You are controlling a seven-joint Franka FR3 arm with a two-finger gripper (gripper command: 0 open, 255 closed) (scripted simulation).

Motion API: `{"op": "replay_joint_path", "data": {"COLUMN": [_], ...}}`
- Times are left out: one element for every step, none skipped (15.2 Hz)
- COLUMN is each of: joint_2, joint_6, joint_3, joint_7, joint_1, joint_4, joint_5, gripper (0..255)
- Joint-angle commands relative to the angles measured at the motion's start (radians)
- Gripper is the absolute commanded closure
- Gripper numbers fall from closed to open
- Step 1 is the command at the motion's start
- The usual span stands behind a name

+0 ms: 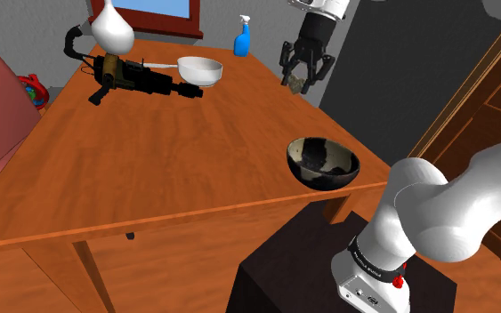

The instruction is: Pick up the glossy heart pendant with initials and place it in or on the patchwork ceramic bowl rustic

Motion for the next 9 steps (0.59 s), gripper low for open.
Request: {"op": "replay_joint_path", "data": {"joint_2": [-0.084, -0.121, -0.158, -0.194, -0.231, -0.267, -0.302, -0.337, -0.373], "joint_6": [-0.015, -0.024, -0.033, -0.044, -0.055, -0.068, -0.081, -0.095, -0.109], "joint_3": [0.045, 0.064, 0.083, 0.102, 0.121, 0.139, 0.158, 0.176, 0.195], "joint_7": [0.044, 0.062, 0.079, 0.095, 0.112, 0.128, 0.144, 0.16, 0.176], "joint_1": [-0.012, -0.019, -0.024, -0.03, -0.035, -0.039, -0.043, -0.047, -0.05], "joint_4": [-0.066, -0.093, -0.12, -0.146, -0.17, -0.193, -0.215, -0.236, -0.256], "joint_5": [-0.005, -0.004, -0.002, 0.001, 0.005, 0.011, 0.017, 0.025, 0.035], "gripper": [255, 255, 255, 255, 255, 255, 255, 255, 255]}}
